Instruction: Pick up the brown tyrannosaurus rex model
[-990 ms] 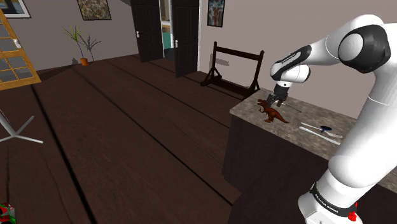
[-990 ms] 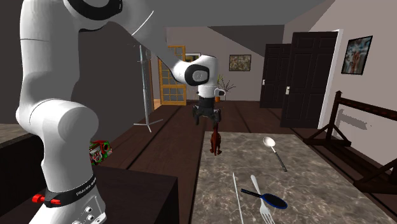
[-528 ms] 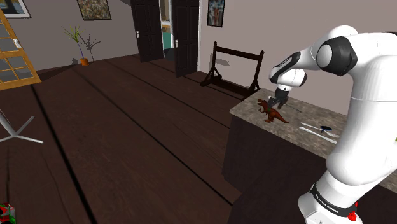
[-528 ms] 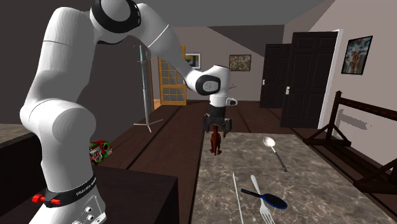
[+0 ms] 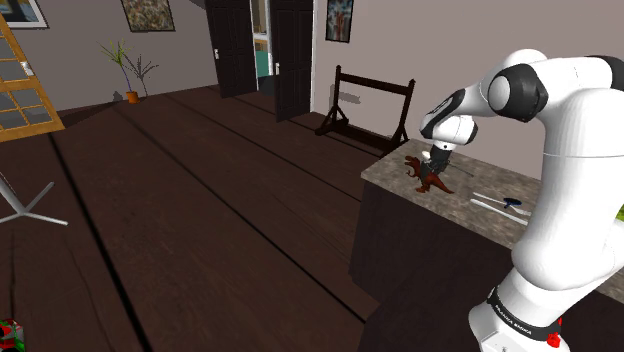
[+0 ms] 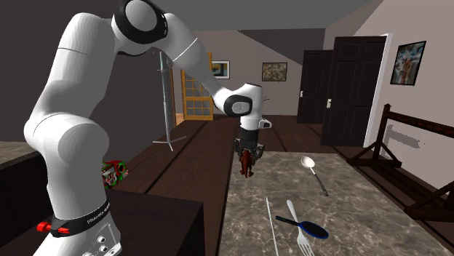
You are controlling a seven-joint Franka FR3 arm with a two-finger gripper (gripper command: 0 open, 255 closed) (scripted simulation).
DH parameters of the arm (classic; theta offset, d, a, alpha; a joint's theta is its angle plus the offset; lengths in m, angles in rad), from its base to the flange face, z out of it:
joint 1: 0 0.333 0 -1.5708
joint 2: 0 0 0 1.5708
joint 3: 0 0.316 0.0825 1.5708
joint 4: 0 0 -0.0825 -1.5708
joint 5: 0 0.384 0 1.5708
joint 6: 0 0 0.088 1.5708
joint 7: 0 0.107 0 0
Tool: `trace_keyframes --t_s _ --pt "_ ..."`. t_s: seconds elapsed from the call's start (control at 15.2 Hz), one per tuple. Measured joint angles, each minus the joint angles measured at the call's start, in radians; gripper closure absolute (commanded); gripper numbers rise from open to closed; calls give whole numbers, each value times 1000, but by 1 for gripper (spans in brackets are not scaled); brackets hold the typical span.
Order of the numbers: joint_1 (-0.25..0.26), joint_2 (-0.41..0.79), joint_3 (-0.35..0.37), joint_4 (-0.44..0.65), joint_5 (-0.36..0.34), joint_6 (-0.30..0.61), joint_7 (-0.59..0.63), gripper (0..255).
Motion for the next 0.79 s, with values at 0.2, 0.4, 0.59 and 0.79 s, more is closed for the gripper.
trace_keyframes --t_s 0.2,0.4,0.59,0.79 --pt "-1 0 0 0 1 2 -1 255" --pt "-1 0 0 0 1 2 -1 255" --pt "-1 0 -1 0 1 3 -1 255" --pt "6 -19 -8 2 -14 -18 11 255"
